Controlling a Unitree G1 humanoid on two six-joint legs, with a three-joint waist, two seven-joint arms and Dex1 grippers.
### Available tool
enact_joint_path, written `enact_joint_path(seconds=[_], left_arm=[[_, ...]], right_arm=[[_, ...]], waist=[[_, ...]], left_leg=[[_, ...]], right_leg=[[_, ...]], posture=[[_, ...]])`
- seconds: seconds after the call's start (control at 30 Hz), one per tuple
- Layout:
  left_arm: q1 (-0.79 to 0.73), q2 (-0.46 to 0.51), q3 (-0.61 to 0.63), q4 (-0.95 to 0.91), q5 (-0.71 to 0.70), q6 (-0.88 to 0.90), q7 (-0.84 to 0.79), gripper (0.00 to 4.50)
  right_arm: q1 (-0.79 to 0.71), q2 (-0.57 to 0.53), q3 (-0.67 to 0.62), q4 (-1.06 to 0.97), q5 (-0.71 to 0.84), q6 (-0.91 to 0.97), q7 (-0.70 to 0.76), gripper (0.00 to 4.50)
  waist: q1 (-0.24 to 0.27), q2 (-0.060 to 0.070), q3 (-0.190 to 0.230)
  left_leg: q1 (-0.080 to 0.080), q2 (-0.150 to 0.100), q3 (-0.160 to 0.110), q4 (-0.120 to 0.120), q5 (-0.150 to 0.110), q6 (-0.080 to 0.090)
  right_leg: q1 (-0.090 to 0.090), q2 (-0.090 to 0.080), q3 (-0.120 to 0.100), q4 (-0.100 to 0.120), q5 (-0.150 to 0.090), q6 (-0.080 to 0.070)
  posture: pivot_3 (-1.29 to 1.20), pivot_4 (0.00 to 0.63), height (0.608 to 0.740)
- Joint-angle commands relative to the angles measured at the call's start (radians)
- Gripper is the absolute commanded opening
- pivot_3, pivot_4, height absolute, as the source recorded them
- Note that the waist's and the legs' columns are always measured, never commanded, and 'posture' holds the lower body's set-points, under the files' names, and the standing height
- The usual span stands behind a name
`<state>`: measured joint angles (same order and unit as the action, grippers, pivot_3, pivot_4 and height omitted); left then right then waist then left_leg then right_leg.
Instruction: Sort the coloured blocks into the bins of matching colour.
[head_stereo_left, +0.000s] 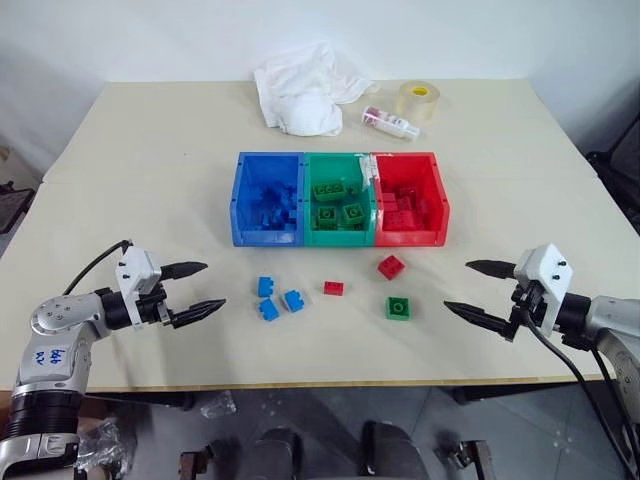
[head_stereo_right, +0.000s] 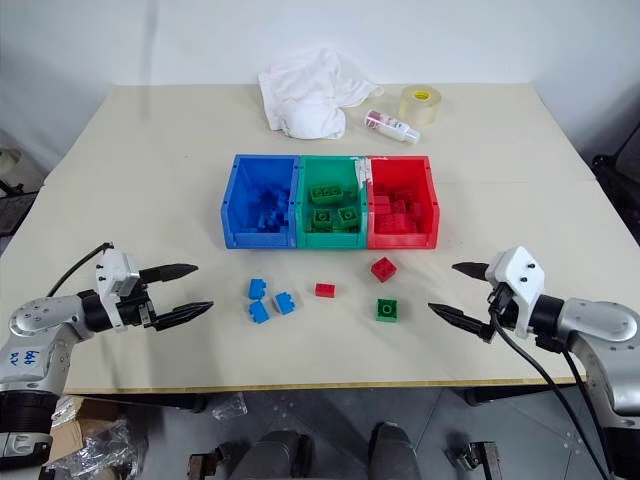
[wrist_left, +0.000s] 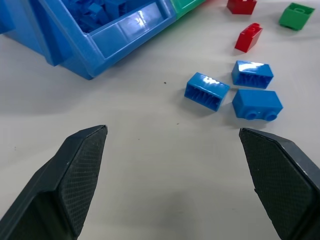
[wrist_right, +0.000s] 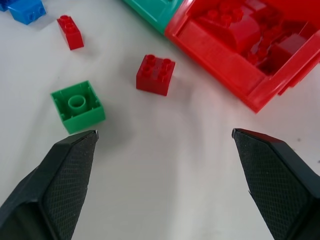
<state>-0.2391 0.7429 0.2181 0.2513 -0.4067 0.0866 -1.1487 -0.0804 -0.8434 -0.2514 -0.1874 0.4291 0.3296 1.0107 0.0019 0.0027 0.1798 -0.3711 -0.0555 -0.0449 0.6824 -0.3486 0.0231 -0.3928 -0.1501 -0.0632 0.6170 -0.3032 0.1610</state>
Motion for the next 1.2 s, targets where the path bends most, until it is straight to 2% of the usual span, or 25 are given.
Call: enact_joint_path(seconds=[0.03,0.27,0.5,0.67,0.8,0.93,1.2], left_arm=[[-0.020,0.001,0.000,-0.001,0.004,-0.016,0.002,4.49],[-0.053,-0.018,-0.019,0.012,0.035,0.020,0.066,4.49],[-0.069,-0.031,-0.017,0.054,0.006,-0.032,-0.005,4.49],[-0.077,-0.042,-0.015,0.073,-0.007,-0.057,-0.035,4.49],[-0.065,-0.053,-0.007,0.058,-0.024,-0.069,-0.047,4.49],[-0.040,-0.065,0.008,0.032,-0.033,-0.080,-0.039,4.49],[0.042,-0.085,0.025,-0.060,-0.051,-0.069,-0.009,4.49]], right_arm=[[-0.021,-0.011,-0.024,-0.003,0.006,-0.008,-0.008,4.50],[0.009,-0.043,-0.035,-0.033,0.005,0.064,-0.016,4.50],[0.167,-0.135,-0.171,-0.039,0.016,0.086,0.056,4.50],[0.190,-0.153,-0.194,-0.081,0.035,0.119,0.072,4.50],[0.133,-0.148,-0.112,-0.128,0.046,0.152,0.073,4.50],[0.011,-0.123,0.038,-0.140,0.031,0.177,0.069,4.50],[-0.255,-0.029,0.345,0.046,-0.100,0.112,0.130,4.50]], waist=[[0.000,0.000,0.000],[0.003,0.000,0.000],[0.012,0.000,0.000],[0.017,0.000,0.000],[0.018,0.000,0.000],[0.017,0.000,0.000],[0.015,0.000,0.000]], left_leg=[[0.000,0.000,0.000,0.000,0.000,0.000],[0.000,0.000,0.000,0.000,0.000,0.000],[0.000,0.000,0.001,0.000,0.000,0.000],[0.000,0.000,0.001,0.001,0.000,0.000],[0.000,0.001,0.001,0.001,0.000,0.000],[0.000,0.001,0.001,0.001,0.000,0.000],[-0.001,0.000,-0.001,0.000,0.000,0.000]], right_leg=[[0.000,0.000,0.000,0.000,0.000,0.000],[0.000,0.000,0.000,0.000,0.000,0.000],[0.000,0.000,0.000,-0.001,0.000,0.000],[0.001,0.000,0.000,-0.001,0.000,0.000],[0.001,0.000,0.000,-0.001,0.000,0.000],[0.001,0.000,0.000,-0.001,0.000,0.000],[0.001,0.000,-0.001,-0.004,0.000,0.000]], posture=[[0.00,0.150,0.740],[0.00,0.150,0.740],[0.00,0.150,0.740],[0.00,0.150,0.740],[0.00,0.150,0.740],[0.00,0.150,0.740],[0.00,0.150,0.740]])
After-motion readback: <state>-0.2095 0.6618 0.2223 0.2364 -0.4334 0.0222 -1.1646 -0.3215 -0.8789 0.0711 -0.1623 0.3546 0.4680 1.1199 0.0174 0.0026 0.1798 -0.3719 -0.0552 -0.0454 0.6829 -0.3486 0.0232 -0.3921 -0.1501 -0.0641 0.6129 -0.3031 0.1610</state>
